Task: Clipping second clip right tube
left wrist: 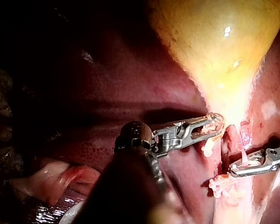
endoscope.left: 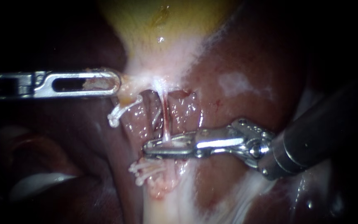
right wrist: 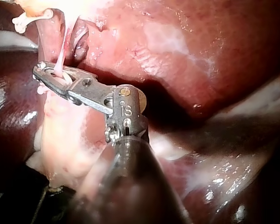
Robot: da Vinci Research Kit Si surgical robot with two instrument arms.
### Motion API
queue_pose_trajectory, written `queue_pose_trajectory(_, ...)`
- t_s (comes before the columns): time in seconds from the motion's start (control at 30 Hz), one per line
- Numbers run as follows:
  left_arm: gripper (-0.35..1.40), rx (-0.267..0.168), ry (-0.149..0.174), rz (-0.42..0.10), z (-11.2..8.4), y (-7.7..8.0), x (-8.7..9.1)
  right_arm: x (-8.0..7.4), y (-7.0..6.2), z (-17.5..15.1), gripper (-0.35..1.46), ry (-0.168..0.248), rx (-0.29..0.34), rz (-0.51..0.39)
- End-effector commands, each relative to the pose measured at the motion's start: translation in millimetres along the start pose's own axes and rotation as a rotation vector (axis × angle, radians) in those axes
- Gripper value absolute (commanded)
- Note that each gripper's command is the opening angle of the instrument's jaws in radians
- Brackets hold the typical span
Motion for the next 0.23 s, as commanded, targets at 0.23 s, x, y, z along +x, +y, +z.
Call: queue_pose_trajectory(0.23,-0.35,0.0,0.0,0.0,0.0,0.0,0.0,0.1,0.2,0.0,-0.35,0.002,-0.004,0.005)
